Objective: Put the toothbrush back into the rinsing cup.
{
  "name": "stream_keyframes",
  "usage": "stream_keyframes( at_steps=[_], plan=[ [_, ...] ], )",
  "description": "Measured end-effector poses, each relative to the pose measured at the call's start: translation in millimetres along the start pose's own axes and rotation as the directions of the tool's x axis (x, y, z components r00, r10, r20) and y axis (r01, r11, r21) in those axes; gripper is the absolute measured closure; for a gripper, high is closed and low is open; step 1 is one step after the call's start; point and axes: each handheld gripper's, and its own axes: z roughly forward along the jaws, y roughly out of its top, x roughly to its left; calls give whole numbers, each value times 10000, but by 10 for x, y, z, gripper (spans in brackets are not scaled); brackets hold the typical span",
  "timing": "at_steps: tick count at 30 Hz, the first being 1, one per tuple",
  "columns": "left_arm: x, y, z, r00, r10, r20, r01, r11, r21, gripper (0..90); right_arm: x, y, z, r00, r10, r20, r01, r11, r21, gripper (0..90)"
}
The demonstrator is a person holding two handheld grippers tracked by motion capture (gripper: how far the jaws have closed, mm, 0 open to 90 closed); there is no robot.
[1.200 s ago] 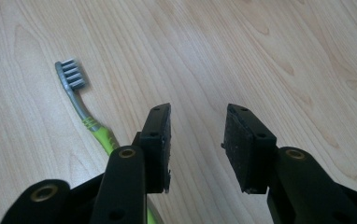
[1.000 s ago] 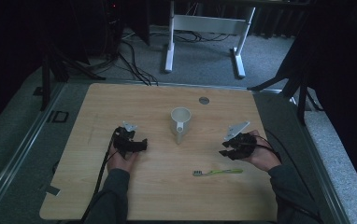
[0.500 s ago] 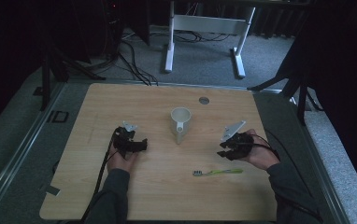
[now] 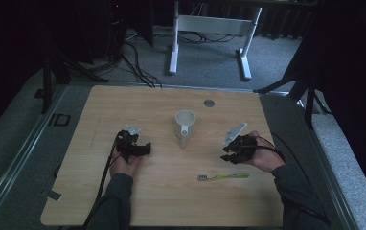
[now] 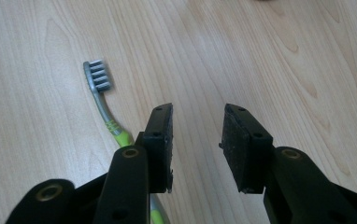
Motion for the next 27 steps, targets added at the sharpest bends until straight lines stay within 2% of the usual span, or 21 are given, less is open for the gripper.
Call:
stream_keyframes(
  at_steps=[27],
  plan=[
    [0, 0, 0, 10000, 2, 0, -2, 10000, 0, 134, 58, 154, 68, 9965, -692, -479, 723, 9952, 664, 655]
  ],
)
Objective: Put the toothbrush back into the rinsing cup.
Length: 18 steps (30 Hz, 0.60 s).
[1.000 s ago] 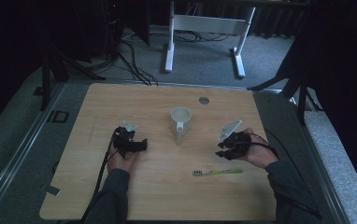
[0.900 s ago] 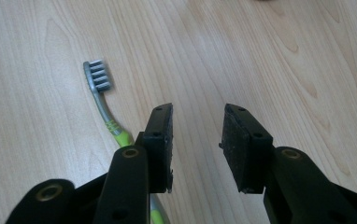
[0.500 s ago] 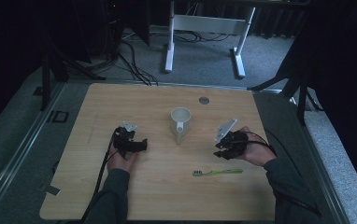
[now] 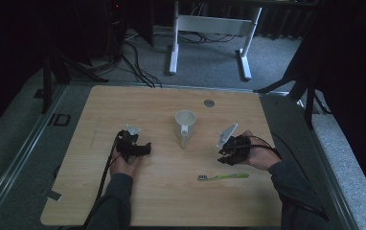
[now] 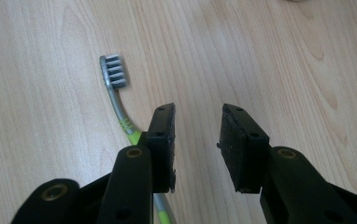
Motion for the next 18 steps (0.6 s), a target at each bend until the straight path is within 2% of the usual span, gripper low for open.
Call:
stream_keyframes(
  at_steps=[18],
  plan=[
    [-3, 4, 5, 10000, 23, 29, -23, 10000, -12, 134, 27, 33, 75, 9977, -324, -603, 362, 9973, 636, 658]
  ],
)
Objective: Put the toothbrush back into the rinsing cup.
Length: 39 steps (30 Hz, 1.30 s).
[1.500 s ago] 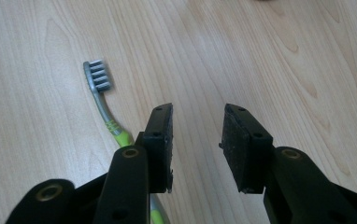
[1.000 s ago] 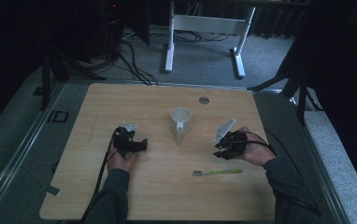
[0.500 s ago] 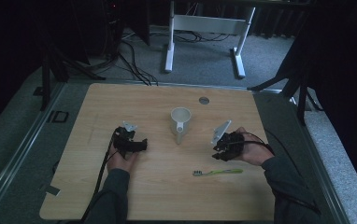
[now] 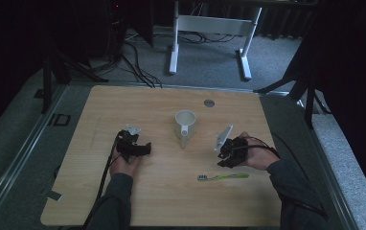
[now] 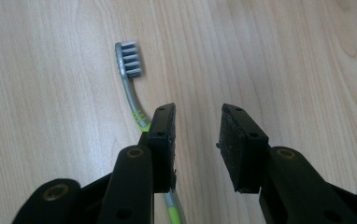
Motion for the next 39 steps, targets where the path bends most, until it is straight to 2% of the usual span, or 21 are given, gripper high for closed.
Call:
stream_keyframes(
  at_steps=[24, 39],
  plan=[
    [0, 0, 0, 10000, -1, -1, 1, 10000, -1, 134, 37, 31, 125, 9967, -540, -609, 583, 9958, 710, 680],
    [0, 0, 0, 10000, -1, -1, 1, 10000, -1, 134, 79, 42, 212, 9913, -880, -975, 1006, 9860, 1331, 694]
  ],
)
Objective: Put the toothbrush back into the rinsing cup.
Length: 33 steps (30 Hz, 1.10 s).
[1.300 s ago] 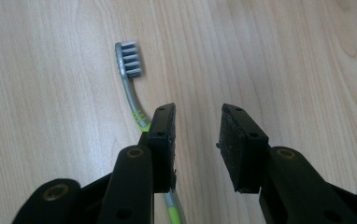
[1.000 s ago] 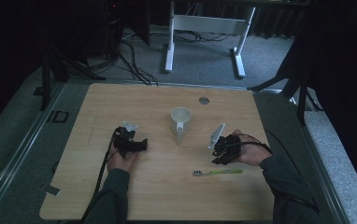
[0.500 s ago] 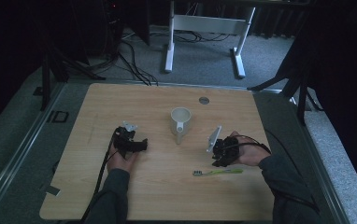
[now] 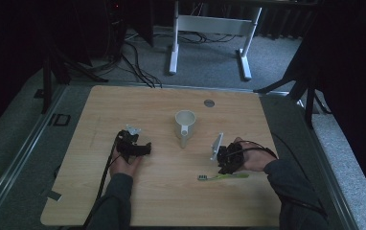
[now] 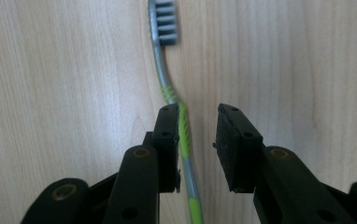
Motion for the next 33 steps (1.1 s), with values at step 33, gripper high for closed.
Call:
stream_keyframes(
  at_steps=[33],
  plan=[
    [0, 0, 0, 10000, 1, 1, -1, 10000, 1, 134, 42, 1, 204, 9980, -500, -386, 538, 9930, 1054, 732]
  ],
)
